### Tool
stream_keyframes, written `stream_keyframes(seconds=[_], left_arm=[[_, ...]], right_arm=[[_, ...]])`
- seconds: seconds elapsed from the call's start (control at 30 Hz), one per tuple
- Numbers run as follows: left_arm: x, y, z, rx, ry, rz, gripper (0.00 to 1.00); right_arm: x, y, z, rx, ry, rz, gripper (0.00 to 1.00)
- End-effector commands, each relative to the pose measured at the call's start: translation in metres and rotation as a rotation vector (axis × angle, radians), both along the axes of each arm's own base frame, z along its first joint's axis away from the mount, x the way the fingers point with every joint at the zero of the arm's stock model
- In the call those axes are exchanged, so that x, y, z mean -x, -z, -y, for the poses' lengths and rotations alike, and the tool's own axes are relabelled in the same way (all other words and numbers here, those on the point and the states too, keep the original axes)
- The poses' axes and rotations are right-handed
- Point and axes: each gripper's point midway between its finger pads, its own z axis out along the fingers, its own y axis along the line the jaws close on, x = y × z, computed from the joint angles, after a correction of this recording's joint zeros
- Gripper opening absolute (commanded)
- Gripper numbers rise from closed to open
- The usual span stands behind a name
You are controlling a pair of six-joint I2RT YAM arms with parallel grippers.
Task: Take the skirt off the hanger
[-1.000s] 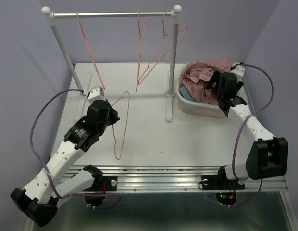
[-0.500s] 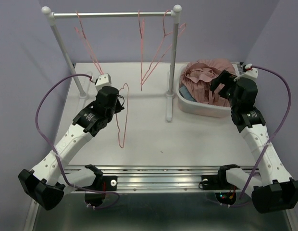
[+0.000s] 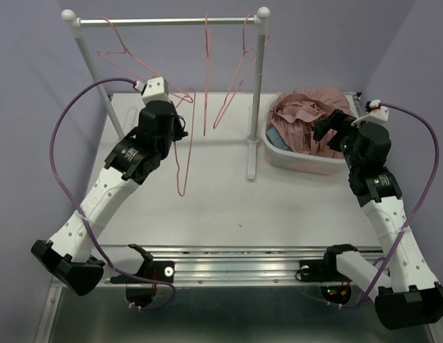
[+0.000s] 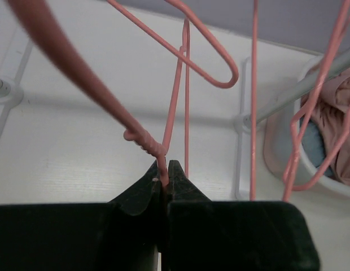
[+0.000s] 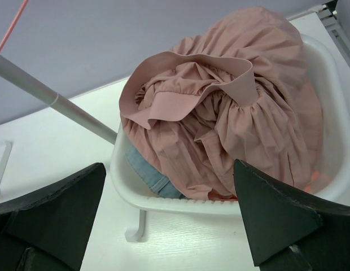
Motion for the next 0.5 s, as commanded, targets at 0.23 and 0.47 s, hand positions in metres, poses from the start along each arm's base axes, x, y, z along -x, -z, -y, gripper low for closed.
stream_keyframes(seconds=[0.23, 0.47], left_arm=[[0.008, -0.045, -0.004, 0.073, 0.003, 0.126, 0.00], [0.038, -0.028, -0.006, 0.162, 0.048, 0.106, 0.00]], right_arm=[[0.011, -0.008, -0.003, -0.012, -0.018, 0.035, 1.00], [0.018, -0.013, -0.004, -0.025, -0.024, 0.057, 1.00]])
